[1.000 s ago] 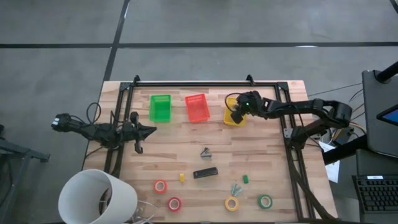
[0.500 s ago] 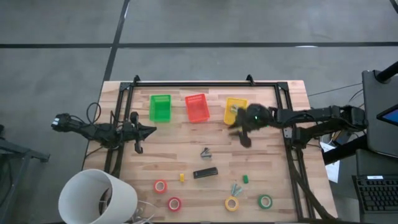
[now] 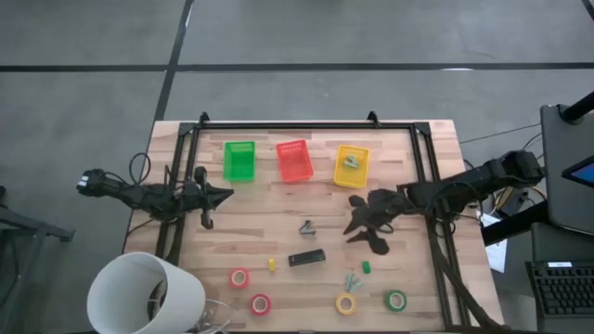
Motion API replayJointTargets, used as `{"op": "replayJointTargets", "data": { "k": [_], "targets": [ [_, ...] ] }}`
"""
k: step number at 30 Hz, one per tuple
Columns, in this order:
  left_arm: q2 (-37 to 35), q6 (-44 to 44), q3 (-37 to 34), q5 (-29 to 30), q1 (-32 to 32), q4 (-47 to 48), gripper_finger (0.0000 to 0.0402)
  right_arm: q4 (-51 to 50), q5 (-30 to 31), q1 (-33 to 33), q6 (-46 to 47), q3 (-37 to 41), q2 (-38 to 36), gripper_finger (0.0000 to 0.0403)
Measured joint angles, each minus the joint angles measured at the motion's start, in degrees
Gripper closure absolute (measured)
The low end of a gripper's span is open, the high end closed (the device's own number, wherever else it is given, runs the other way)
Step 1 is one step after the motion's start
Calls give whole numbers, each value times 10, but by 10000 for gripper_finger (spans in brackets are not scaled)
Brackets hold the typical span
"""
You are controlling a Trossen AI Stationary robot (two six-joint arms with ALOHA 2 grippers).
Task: Pick and place Stapler, Stapler remover, tape
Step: Put the light blue staple remover into the yellow bin
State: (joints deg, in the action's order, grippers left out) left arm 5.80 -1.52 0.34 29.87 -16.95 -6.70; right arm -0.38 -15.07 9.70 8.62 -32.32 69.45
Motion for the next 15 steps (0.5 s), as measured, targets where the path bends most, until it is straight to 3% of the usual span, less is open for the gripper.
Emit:
{"op": "replayJointTargets", "data": {
  "k": [9, 15],
  "targets": [
    [0, 0, 0, 0, 0, 0, 392, 18, 17, 56, 17, 0, 0, 270],
    [0, 0, 0, 0, 0, 0, 392, 37, 30, 88, 12, 0, 1, 236]
  ]
}}
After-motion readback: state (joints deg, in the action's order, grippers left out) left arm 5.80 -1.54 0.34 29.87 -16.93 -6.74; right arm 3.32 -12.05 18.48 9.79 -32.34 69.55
